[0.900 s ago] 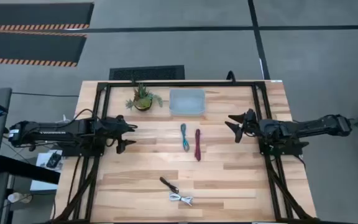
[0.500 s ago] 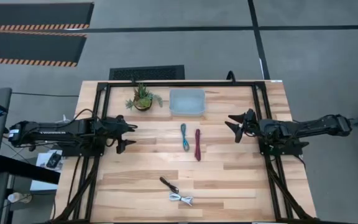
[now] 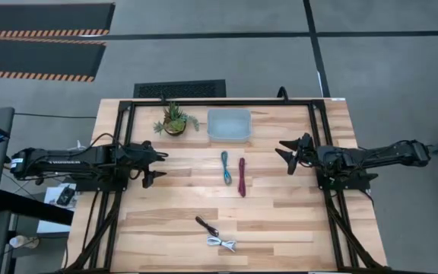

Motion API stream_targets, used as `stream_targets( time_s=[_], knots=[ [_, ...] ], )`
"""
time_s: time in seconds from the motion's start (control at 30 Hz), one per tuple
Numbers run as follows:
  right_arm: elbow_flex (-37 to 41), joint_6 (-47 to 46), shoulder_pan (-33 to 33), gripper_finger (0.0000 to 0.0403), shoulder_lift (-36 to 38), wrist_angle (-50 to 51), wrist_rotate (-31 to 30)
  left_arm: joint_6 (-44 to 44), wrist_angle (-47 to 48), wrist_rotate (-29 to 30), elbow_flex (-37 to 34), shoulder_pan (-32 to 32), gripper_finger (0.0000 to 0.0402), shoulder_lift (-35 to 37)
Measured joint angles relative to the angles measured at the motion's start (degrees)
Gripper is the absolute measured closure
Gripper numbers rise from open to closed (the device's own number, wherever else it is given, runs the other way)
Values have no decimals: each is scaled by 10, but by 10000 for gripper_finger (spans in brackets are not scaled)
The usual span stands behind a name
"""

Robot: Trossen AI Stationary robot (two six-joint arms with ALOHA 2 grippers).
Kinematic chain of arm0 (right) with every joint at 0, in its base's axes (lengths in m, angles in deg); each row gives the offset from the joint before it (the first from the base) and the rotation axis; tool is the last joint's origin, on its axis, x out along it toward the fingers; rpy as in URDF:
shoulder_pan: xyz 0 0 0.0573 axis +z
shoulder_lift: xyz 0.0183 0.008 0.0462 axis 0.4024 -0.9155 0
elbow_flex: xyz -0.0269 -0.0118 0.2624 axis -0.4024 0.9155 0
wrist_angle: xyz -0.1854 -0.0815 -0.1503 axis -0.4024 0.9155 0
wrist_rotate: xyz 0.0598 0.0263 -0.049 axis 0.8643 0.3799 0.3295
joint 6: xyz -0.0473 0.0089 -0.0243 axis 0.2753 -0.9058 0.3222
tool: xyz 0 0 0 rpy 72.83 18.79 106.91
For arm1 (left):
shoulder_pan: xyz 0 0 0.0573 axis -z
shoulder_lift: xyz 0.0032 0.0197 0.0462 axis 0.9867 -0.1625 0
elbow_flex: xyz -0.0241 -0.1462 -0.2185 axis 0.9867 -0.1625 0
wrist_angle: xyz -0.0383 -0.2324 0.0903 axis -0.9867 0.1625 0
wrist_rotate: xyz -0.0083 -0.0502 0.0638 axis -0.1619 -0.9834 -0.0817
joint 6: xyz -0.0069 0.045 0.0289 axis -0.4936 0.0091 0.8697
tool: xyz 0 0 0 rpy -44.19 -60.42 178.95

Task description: Pick and place USB-C Cables

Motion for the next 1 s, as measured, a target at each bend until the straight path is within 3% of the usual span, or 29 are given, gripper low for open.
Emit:
stream_targets(
  time_s=[0.73,1.0],
  knots=[
    [0,0,0,182,0,0,0,-1,-2,1,0,0,117,0],
    [0,0,0,182,0,-12,0,-2,-8,53,0,0,117,0]
  ],
)
